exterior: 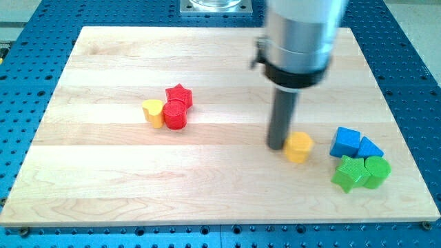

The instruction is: Move the yellow heart diagonally top right to the red circle

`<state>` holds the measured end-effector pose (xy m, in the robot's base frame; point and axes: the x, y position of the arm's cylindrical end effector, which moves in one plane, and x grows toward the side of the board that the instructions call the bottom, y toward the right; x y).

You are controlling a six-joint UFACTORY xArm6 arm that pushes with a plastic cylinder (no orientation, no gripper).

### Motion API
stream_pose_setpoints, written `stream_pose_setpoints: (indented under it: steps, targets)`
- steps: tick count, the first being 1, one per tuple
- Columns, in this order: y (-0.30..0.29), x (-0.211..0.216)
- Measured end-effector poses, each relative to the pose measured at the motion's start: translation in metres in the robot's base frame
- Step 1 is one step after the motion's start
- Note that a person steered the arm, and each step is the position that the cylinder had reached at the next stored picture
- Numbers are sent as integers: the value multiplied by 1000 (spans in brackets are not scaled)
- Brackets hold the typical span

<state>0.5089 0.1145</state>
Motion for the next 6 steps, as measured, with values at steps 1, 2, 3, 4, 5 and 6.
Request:
stream_pose_setpoints:
  steps: [1,2,3,4,5,6]
  targets:
    - [10,11]
    - [-56,18]
    - [-175,16]
    - [-281,-18]
    - [-283,-51]
    - [-214,-65]
